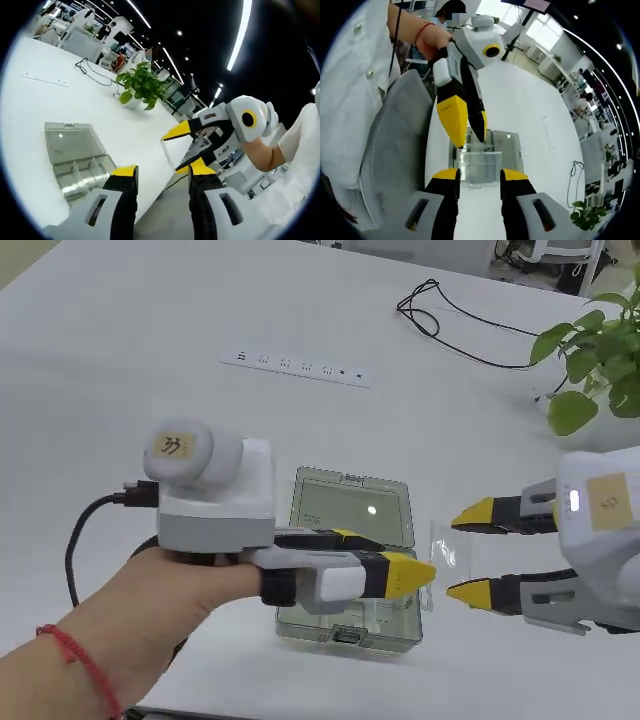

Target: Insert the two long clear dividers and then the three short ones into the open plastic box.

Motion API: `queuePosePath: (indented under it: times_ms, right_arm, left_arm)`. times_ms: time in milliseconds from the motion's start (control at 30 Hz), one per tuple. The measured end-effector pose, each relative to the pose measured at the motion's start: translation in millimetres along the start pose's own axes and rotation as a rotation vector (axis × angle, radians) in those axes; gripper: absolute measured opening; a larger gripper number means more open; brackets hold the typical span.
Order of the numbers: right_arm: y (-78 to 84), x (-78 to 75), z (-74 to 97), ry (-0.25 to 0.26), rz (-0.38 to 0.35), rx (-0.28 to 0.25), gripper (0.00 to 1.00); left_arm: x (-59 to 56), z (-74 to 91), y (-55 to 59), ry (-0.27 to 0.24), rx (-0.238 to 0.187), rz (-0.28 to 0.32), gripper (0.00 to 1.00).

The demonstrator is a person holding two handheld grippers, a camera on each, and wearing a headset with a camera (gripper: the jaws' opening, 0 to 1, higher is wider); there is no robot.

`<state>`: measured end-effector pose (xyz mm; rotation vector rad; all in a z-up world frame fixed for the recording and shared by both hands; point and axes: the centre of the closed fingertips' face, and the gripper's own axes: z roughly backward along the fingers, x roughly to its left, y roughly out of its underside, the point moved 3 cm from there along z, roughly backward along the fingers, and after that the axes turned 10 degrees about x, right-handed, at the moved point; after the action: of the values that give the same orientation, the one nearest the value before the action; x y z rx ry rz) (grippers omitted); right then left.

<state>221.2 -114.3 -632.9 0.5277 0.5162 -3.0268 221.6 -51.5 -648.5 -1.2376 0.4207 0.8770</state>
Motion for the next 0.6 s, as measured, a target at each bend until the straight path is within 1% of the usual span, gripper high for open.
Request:
queuePosePath:
  times_ms: [100, 167, 267, 433, 600]
  right_arm:
    - [-5.6, 3.8, 0.8, -0.002, 0.01, -0.004, 0.33]
    - [-8.7, 5.5, 1.7, -0.002, 0.017, -0.005, 0.33]
    - [-13.7, 6.0, 4.9, -0.002, 0.014, -0.018, 0.33]
    - [-15.0, 6.2, 6.4, 0.002, 0.022, -0.013, 0.33]
    - [-15.6, 7.6, 6.1, 0.002, 0.023, -0.009, 0.33]
  left_arm:
    - [-5.1, -4.5, -0.3, 0.025, -0.006, 0.029, 0.31]
    - [-7.2, -6.6, 0.7, 0.033, -0.004, 0.027, 0.28]
    - [-7.0, -7.6, 2.2, 0.04, -0.001, 0.045, 0.22]
    - [-9.8, -10.3, 5.5, 0.055, 0.006, 0.065, 0.16]
    - [-12.0, -11.0, 4.9, 0.066, 0.0, 0.081, 0.11]
